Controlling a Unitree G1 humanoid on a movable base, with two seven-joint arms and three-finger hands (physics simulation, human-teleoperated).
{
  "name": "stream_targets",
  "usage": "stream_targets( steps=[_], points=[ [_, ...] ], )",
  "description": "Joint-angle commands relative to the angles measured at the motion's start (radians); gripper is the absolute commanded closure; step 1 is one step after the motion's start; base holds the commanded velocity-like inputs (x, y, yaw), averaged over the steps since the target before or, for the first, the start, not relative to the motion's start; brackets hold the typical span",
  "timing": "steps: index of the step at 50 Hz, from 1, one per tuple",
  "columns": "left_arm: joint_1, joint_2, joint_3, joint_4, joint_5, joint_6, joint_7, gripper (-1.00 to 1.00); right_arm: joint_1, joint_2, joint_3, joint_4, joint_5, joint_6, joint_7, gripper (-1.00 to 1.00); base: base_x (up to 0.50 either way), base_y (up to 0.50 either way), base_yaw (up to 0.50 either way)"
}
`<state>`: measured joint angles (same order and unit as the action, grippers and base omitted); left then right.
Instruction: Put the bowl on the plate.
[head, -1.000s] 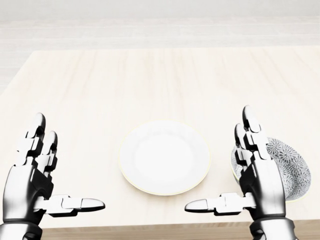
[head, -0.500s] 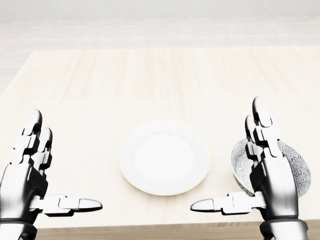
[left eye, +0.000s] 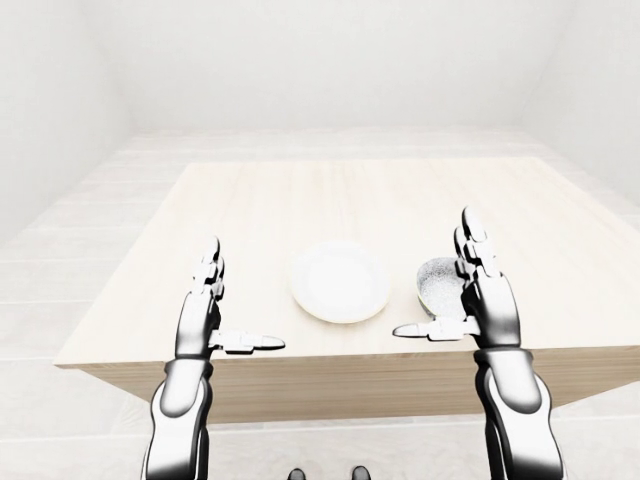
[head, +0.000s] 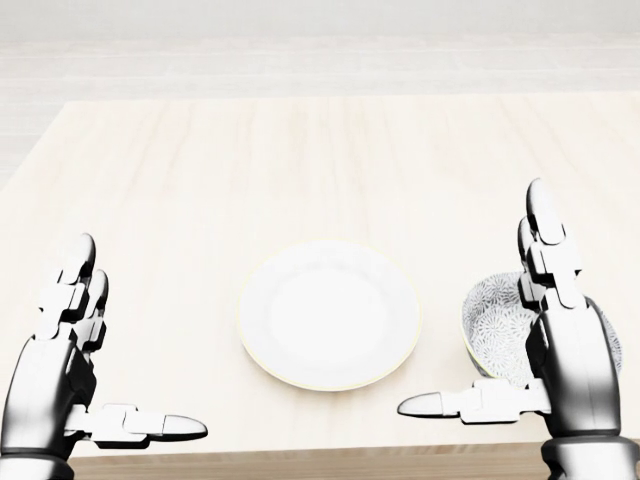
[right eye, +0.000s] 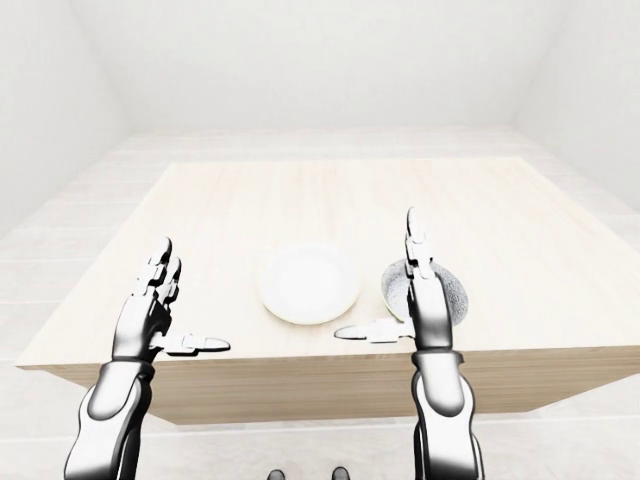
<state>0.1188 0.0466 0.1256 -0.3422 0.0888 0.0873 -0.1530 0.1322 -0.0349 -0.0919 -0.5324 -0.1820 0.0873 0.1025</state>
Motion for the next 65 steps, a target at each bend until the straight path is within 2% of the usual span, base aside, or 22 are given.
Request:
stream_targets(
  steps=[1, 15, 21, 27, 41, 48, 65],
  points=[
    [0.004, -0.002, 0.007, -0.018, 0.019, 0.0, -0.016, -1.0, -0.023, -0.013, -0.005, -0.004, -0.103, 0.0, -0.005, -1.0, 0.0, 0.0, 0.0],
    [-0.014, -0.002, 0.014, 0.017, 0.019, 0.0, -0.013, -1.0, -0.073, -0.021, -0.002, 0.037, -0.244, 0.0, -0.06, -1.0, 0.0, 0.0, 0.0],
    [-0.011, -0.001, 0.017, 0.008, 0.012, 0.0, -0.017, -1.0, -0.104, -0.037, 0.008, 0.084, -0.325, 0.0, -0.046, -1.0, 0.0, 0.0, 0.0],
    [-0.008, -0.002, 0.018, -0.003, 0.011, 0.0, -0.02, -1.0, -0.111, -0.04, 0.003, 0.101, -0.395, 0.0, -0.083, -1.0, 0.0, 0.0, 0.0],
    [-0.006, -0.003, 0.021, 0.003, 0.008, 0.0, -0.021, -1.0, -0.087, -0.052, 0.022, 0.088, -0.59, 0.0, -0.063, -1.0, 0.0, 0.0, 0.0],
    [-0.013, -0.001, 0.024, 0.002, 0.007, 0.0, -0.02, -1.0, -0.071, -0.056, 0.033, 0.062, -0.72, 0.0, -0.002, -1.0, 0.0, 0.0, 0.0],
    [-0.046, 0.002, 0.014, -0.028, 0.013, 0.0, -0.011, -1.0, -0.028, -0.047, 0.027, 0.059, -0.915, 0.0, 0.092, -1.0, 0.0, 0.0, 0.0]
  ],
)
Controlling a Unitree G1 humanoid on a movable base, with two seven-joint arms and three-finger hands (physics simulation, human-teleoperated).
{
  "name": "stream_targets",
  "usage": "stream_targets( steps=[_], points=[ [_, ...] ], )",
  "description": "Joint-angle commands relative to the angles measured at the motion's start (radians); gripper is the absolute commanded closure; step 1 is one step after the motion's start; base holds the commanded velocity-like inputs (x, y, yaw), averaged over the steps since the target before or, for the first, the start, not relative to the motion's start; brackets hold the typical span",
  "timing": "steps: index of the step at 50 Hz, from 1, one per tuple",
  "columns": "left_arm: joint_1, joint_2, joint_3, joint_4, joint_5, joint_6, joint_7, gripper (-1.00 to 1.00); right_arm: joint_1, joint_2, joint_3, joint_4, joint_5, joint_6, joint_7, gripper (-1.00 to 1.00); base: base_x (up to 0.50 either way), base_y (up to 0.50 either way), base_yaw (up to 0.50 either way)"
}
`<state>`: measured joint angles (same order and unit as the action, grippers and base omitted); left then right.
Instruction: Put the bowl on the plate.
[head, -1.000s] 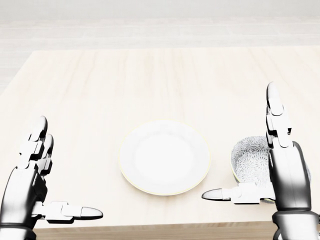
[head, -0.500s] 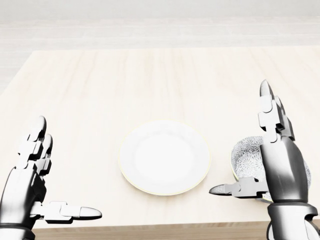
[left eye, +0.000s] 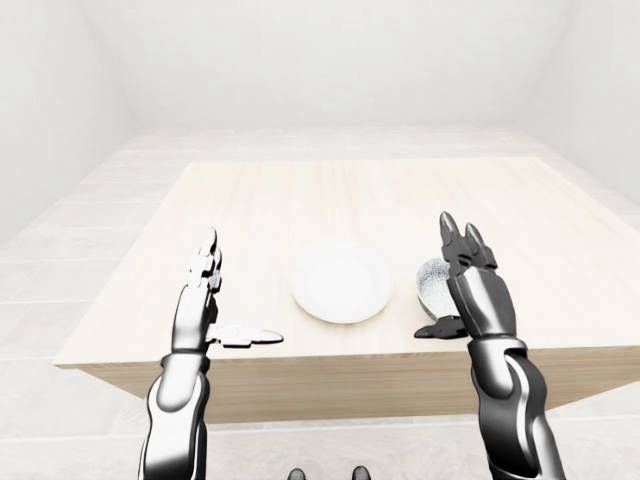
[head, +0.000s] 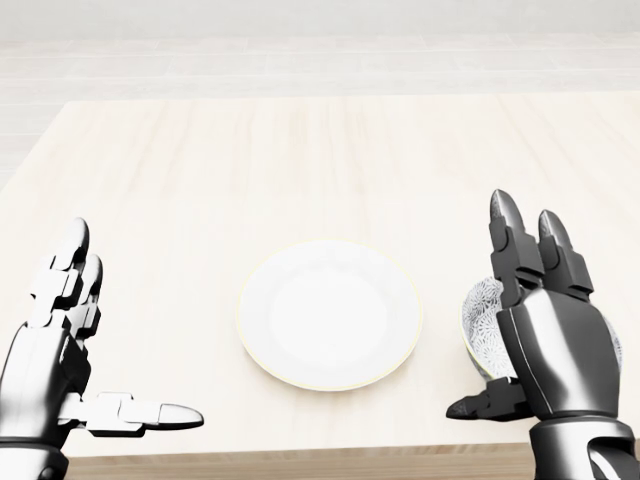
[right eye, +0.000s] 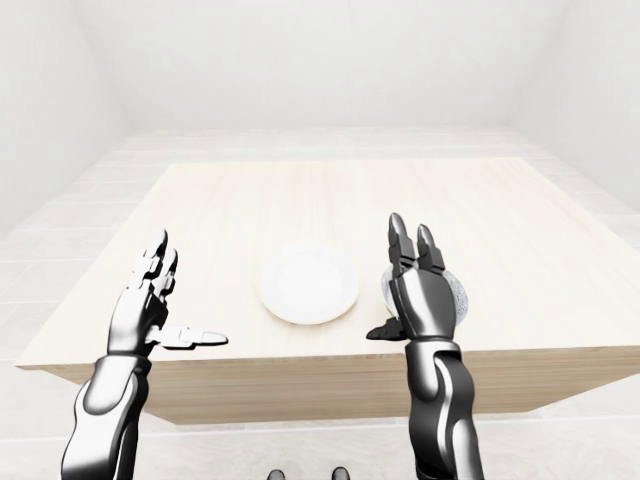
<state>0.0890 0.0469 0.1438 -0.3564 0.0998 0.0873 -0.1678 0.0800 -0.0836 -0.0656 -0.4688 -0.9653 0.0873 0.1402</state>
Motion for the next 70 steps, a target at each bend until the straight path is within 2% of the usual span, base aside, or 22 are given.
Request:
stream_targets(
  steps=[1, 12, 23, 42, 70],
  points=[
    [-0.019, 0.002, -0.005, -0.012, 0.003, 0.0, 0.005, -1.0, 0.024, 0.002, -0.002, -0.01, -0.149, 0.0, 0.067, -1.0, 0.0, 0.0, 0.0],
    [-0.026, 0.002, -0.019, -0.036, 0.01, 0.0, 0.01, -1.0, 0.017, 0.001, -0.033, -0.041, -0.269, 0.0, 0.164, -1.0, 0.0, 0.0, 0.0],
    [-0.021, 0.001, -0.021, -0.005, 0.016, 0.0, 0.018, -1.0, -0.032, -0.011, -0.068, 0.045, -0.36, 0.0, 0.215, -1.0, 0.0, 0.0, 0.0],
    [-0.021, 0.002, -0.019, 0.0, 0.013, 0.0, 0.017, -1.0, -0.037, -0.026, -0.078, 0.151, -0.487, 0.0, 0.208, -1.0, 0.0, 0.0, 0.0],
    [-0.016, 0.002, -0.015, 0.01, 0.009, 0.0, 0.018, -1.0, -0.051, -0.031, -0.066, 0.292, -0.487, 0.0, 0.128, -1.0, 0.0, 0.0, 0.0]
  ],
)
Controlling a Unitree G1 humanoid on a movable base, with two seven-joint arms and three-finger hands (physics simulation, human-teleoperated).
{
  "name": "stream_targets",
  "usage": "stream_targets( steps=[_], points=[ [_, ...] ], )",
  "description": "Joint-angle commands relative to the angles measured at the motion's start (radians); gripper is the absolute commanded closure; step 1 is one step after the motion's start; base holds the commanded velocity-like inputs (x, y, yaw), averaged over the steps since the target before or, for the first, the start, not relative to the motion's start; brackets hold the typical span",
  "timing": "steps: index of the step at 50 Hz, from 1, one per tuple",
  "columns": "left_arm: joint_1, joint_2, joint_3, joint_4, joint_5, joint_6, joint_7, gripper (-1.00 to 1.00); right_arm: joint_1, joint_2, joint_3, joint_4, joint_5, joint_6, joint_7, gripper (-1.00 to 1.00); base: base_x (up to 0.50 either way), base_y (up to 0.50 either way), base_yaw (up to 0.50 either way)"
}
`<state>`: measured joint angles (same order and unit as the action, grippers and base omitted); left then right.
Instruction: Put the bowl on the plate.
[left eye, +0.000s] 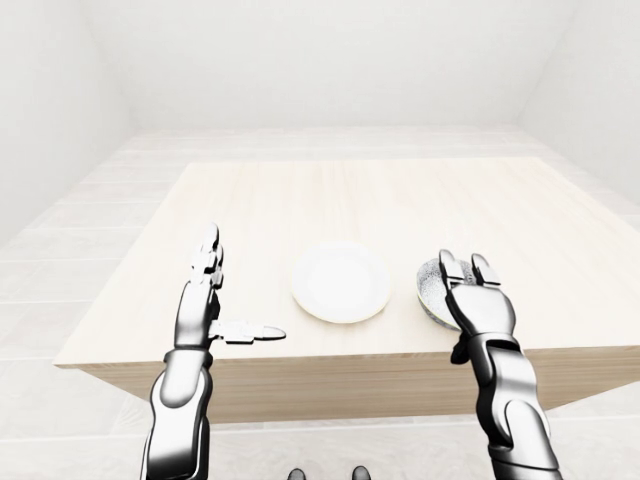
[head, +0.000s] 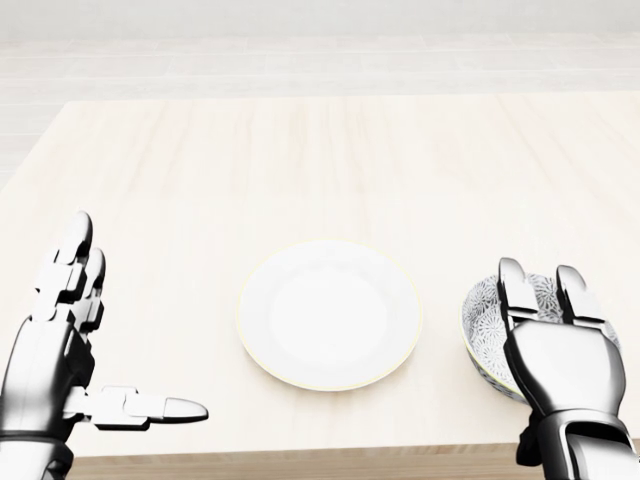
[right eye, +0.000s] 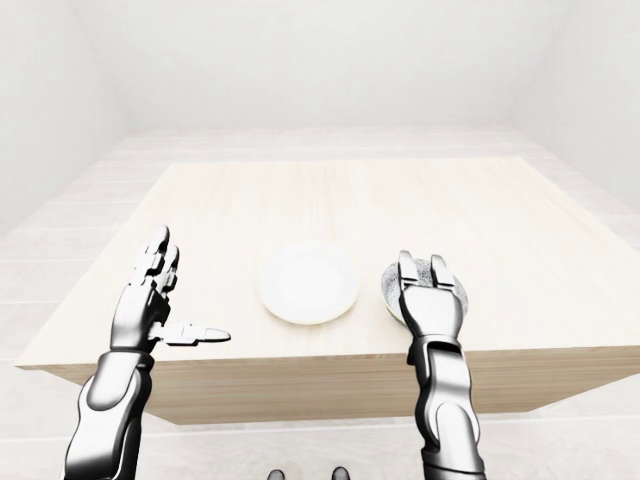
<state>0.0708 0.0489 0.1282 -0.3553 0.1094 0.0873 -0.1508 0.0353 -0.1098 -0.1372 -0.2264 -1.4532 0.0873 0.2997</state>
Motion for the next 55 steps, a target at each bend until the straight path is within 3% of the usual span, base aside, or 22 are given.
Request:
stream_targets(
  steps=[1, 55],
  points=[
    [0.002, 0.0, 0.0, 0.009, 0.0, 0.0, 0.001, -1.0, -0.009, -0.006, 0.005, 0.052, -0.001, 0.0, -0.039, -1.0, 0.0, 0.0, 0.0],
    [0.012, 0.0, 0.013, -0.005, 0.003, 0.0, -0.007, -1.0, -0.024, -0.038, 0.037, 0.237, 0.072, 0.0, -0.147, -1.0, 0.0, 0.0, 0.0]
  ],
)
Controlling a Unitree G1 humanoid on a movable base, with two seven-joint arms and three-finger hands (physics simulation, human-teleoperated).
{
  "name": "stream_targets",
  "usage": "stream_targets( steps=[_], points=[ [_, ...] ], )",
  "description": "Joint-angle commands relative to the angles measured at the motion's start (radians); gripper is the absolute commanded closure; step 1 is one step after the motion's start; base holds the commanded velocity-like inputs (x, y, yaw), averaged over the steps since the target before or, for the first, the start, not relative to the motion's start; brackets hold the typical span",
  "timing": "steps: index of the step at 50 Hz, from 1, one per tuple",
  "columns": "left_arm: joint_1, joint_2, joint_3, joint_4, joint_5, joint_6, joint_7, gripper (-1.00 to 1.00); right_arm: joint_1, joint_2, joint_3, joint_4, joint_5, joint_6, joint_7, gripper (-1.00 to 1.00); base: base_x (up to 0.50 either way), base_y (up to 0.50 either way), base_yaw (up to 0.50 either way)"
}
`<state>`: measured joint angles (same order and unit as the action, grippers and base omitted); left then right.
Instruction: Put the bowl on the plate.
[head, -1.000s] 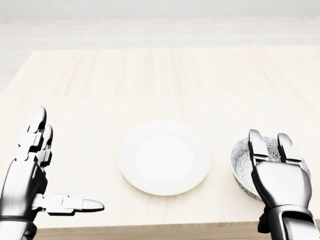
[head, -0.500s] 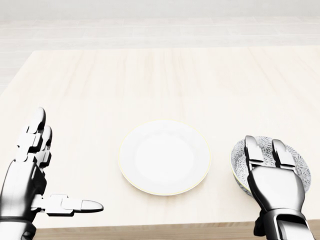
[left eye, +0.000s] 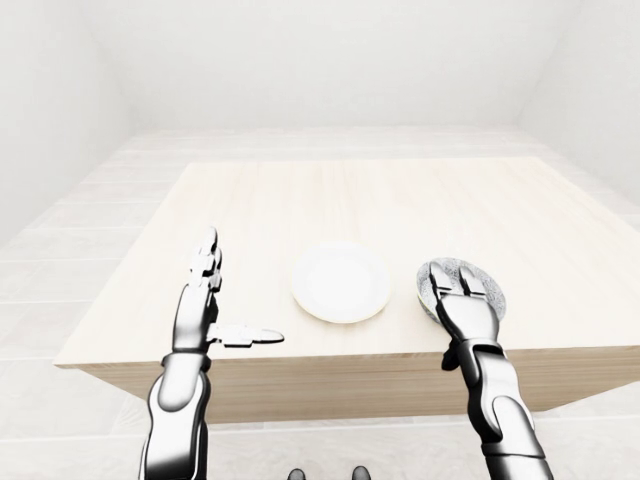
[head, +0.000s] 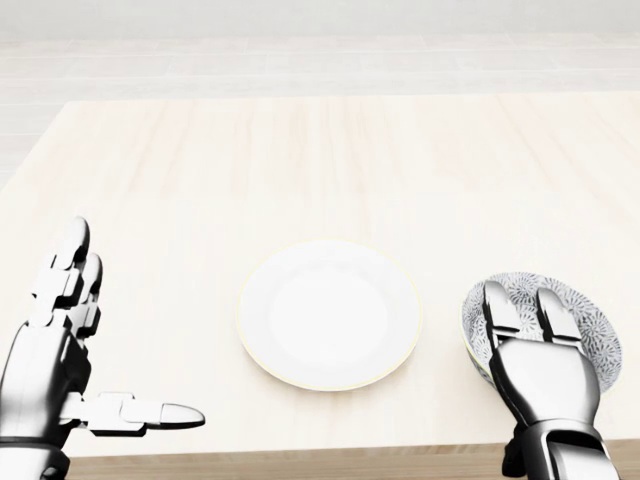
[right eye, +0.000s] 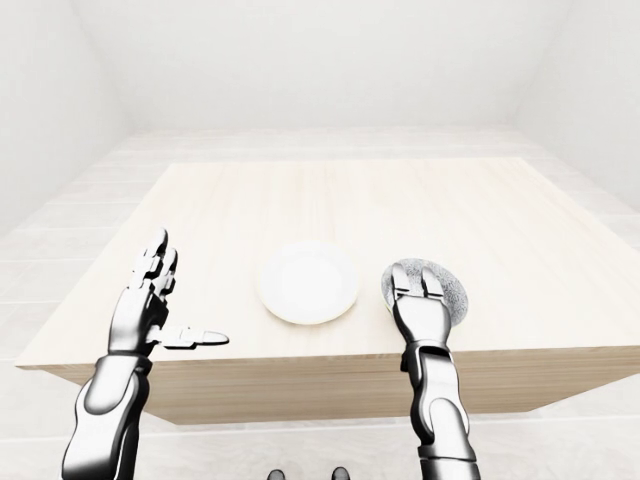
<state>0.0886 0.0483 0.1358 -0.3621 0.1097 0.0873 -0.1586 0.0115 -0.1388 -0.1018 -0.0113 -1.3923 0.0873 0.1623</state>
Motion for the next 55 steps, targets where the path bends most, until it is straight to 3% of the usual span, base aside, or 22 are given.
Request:
stream_targets(
  steps=[1, 53, 55],
  points=[
    [-0.005, 0.001, 0.005, -0.002, 0.002, 0.0, 0.0, -1.0, 0.0, -0.01, 0.001, 0.027, 0.012, 0.0, -0.012, -1.0, 0.0, 0.0, 0.0],
    [-0.008, 0.0, 0.002, 0.01, -0.001, 0.0, 0.001, -1.0, 0.025, -0.035, -0.022, 0.06, 0.061, 0.0, -0.039, -1.0, 0.0, 0.0, 0.0],
    [-0.01, 0.001, 0.001, 0.0, 0.001, 0.0, 0.001, -1.0, 0.027, -0.034, -0.022, 0.056, 0.06, 0.0, -0.036, -0.56, 0.0, 0.0, 0.0]
  ],
)
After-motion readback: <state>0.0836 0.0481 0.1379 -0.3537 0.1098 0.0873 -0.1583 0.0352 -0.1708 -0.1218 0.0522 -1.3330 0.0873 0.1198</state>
